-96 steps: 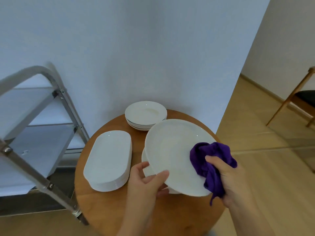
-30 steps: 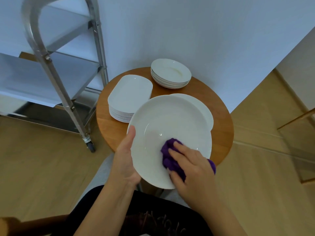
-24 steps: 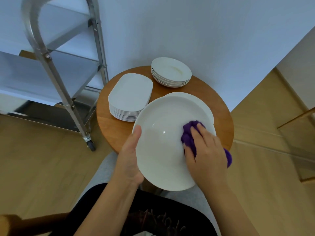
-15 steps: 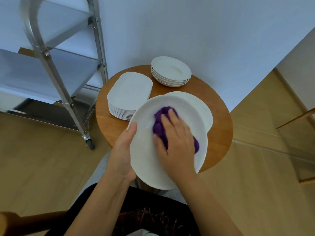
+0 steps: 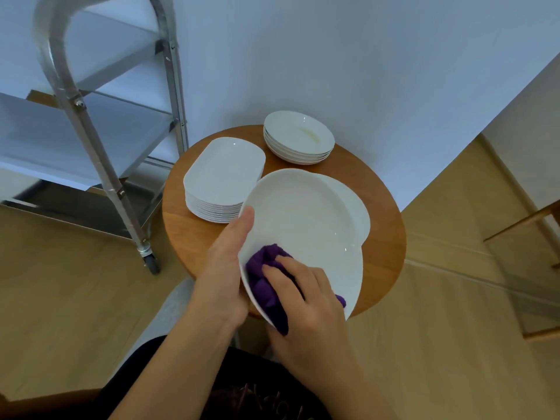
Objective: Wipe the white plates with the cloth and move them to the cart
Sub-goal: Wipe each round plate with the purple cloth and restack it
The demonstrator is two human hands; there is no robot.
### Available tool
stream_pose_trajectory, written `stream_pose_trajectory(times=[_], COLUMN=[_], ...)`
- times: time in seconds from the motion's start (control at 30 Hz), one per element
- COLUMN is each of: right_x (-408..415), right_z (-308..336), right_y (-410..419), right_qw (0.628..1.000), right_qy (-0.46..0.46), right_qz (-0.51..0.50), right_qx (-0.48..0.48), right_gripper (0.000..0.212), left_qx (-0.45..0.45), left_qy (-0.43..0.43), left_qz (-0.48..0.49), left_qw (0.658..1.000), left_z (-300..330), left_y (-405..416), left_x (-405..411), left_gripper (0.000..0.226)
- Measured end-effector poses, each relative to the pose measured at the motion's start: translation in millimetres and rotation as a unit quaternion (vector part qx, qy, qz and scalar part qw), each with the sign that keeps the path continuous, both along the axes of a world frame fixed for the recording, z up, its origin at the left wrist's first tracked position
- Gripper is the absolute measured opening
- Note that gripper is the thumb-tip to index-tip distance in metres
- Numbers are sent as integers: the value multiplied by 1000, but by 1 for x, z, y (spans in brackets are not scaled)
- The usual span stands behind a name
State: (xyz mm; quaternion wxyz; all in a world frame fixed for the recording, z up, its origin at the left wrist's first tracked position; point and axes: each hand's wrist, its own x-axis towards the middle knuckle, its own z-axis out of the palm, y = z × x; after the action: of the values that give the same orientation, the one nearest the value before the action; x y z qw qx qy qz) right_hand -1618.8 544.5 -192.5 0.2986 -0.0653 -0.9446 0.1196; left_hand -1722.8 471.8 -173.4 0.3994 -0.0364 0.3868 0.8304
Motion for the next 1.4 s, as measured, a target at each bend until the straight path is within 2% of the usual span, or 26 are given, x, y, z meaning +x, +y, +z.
stream_pose_trajectory(times=[0.07,0.13,0.2,0.23,0.3,0.37,0.43,0.5,0.57,0.7,0.73,0.8,0.87,0.93,1.0,1.07,1.1,1.17,1.27,1.33,1.4], right_x=[1,1,0,0,-1,-3,-2,1,6,15,17,20,17,9,-6,-26,-35,-48,-54,-57,-58], right_z=[11,30,40,40,37,33,29,25,19,8,6,4,15,37,62,78,84,93,109,114,112], right_y=[5,9,15,19,28,32,35,40,45,60,64,74,83,84,76,61,54,55,80,88,91], right_qw=[993,958,882,839,759,713,689,665,656,682,694,727,756,806,885,956,975,980,964,951,940], right_qy=[66,108,135,140,164,188,190,179,155,86,75,79,128,170,162,58,-23,-173,-257,-291,-313], right_qz=[-12,-32,-51,-56,-34,-6,6,27,41,-54,-90,-198,-286,-260,-180,-83,-40,14,62,83,94], right_qx=[-98,-262,-448,-524,-629,-676,-700,-725,-737,-725,-711,-653,-574,-505,-398,-276,-219,-94,20,59,96], right_gripper=[61,64,70,71,73,67,74,84,80,85,80,55,37,51,68,82,88,92,95,100,100], left_qx=[9,-42,-135,-138,-53,14,50,58,41,-22,-41,-73,-123,-182,-241,-290,-308,-345,-394,-398,-390], left_qy=[61,93,96,76,-5,-82,-116,-103,-71,1,27,77,126,186,273,368,410,476,554,577,586], left_qz=[-8,-7,0,-11,-48,-49,-47,-53,-45,5,25,56,74,80,72,46,32,1,-61,-111,-139], left_qw=[998,995,986,987,997,995,991,992,996,1000,998,993,982,962,929,882,858,809,731,705,697], left_z=[11,11,-3,-11,-29,-41,-49,-53,-53,-44,-42,-33,-23,-11,-1,9,13,19,19,18,18], left_y=[1,7,15,18,23,25,25,24,21,16,13,7,2,2,7,14,16,16,9,5,3], left_x=[0,-4,-6,-3,5,6,2,-4,-10,-24,-29,-38,-44,-46,-44,-39,-38,-38,-40,-39,-36], left_gripper=[75,83,86,85,83,89,98,103,103,92,86,89,87,71,61,62,63,61,59,60,60])
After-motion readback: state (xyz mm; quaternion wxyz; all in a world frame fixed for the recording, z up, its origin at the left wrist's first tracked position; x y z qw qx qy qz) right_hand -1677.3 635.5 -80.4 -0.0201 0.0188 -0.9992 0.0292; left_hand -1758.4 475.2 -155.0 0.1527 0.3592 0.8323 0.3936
